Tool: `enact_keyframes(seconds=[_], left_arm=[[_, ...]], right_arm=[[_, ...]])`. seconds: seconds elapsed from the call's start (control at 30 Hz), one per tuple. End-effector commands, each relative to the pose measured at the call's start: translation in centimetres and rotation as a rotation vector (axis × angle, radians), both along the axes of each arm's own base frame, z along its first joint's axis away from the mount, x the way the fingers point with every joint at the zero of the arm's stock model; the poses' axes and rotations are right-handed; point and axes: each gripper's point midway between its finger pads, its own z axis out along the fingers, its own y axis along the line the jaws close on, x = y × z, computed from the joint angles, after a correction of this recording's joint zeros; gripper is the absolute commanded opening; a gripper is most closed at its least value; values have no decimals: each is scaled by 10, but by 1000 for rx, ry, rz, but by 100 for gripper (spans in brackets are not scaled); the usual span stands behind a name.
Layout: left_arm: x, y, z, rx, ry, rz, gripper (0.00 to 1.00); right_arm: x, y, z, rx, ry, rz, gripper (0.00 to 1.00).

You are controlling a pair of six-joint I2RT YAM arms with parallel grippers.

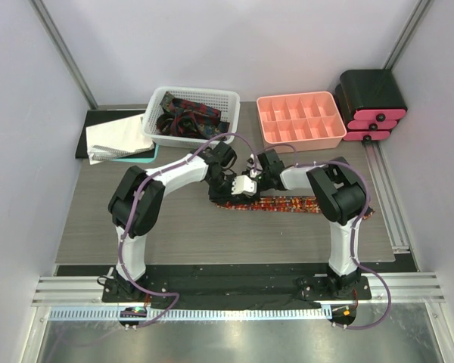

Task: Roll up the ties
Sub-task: Roll the tie at the center of the board.

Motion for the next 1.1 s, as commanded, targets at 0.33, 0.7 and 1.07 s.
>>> enact_keyframes(seconds=[0.33,0.7,1.07], left_arm=[[-21,22,-34,127,97,17,26],[-21,21,-34,124,95,17,29],[-11,16,6,-52,110,91,55]], right_arm=[[4,-1,38,71,-51,-22,37],[13,10,29,72,-49,-29,28],[3,-30,-12,-108,-6,2,1]])
